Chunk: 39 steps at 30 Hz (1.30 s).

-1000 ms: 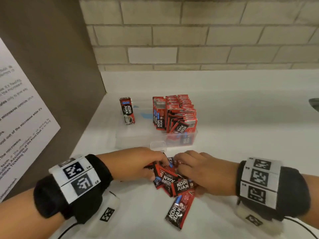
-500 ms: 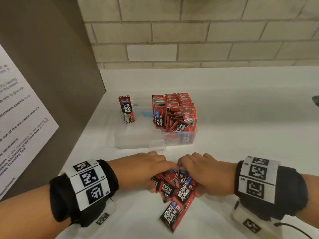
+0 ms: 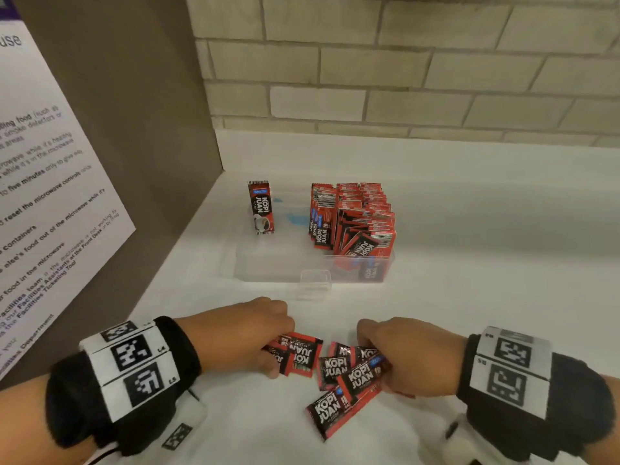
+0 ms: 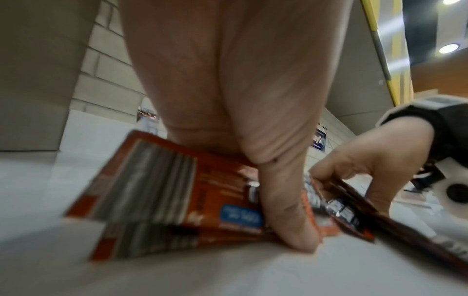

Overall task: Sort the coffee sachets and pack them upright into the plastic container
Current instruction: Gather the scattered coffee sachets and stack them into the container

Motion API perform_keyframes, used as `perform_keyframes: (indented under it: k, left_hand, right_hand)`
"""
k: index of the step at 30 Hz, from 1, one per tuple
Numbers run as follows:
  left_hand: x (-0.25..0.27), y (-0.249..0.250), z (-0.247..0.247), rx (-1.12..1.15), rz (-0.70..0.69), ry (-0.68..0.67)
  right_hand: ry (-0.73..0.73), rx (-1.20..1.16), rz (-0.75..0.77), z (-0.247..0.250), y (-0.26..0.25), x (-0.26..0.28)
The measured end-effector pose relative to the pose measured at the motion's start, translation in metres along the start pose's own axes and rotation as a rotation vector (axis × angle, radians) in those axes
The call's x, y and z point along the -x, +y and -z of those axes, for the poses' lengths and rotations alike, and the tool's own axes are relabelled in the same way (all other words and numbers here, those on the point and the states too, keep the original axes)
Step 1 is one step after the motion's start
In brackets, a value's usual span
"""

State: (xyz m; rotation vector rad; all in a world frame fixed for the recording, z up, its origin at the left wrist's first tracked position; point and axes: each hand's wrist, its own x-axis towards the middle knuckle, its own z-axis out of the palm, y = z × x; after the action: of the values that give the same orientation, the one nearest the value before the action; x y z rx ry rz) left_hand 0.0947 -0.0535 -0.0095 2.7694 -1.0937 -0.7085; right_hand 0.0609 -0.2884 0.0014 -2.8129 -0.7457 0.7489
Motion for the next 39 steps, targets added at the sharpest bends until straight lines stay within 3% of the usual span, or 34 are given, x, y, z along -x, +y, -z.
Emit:
perform_keyframes:
  k: [3, 5, 9, 12, 14, 20, 26, 29, 32, 35, 39]
  left_hand:
    - [0.013, -0.007, -0.002, 0.104, 0.055, 0.02]
    - [0.018, -0.013, 0.0, 0.249, 0.106, 0.155]
    - [0.022, -0.011, 0.007, 0.806, 0.204, 0.483]
    - [0.016, 0.006, 0.013, 1.288, 0.154, 0.559]
    - [0.011, 0.017, 0.013, 1.446, 0.125, 0.623]
    - [0.006, 0.034, 0.004, 1.636, 0.039, 0.747]
    - [0.004, 0.024, -0.003, 1.533, 0.168, 0.97]
    - [0.001, 0.02, -0.001, 1.538, 0.18, 1.008]
    - [-0.001, 0.019, 0.002, 1.594, 0.158, 1.023]
    - [-0.001, 0.015, 0.004, 1.578, 0.148, 1.079]
    - [-0.001, 0.012, -0.002, 1.533, 0.172, 1.052]
  right_hand:
    - [0.019, -0.013, -0.011, 0.003, 0.01, 0.002]
    - [0.06, -0.117, -0.05, 0.009, 0.021, 0.004]
    - [0.132, -0.684, -0.076, 0.02, 0.031, 0.007]
    - [0.224, -1.13, -0.058, 0.021, 0.021, -0.003]
    - [0.309, -1.294, -0.067, 0.016, 0.008, -0.016]
    - [0.479, -1.322, -0.006, -0.011, -0.048, -0.056]
    - [0.473, -1.1, 0.189, 0.001, -0.065, -0.074]
    - [0.406, -1.027, 0.266, 0.007, -0.067, -0.08]
    - [0.258, -1.118, 0.272, 0.015, -0.071, -0.086]
    - [0.051, -1.327, 0.265, 0.015, -0.068, -0.095]
    - [-0.235, -1.488, 0.293, 0.009, -0.066, -0.099]
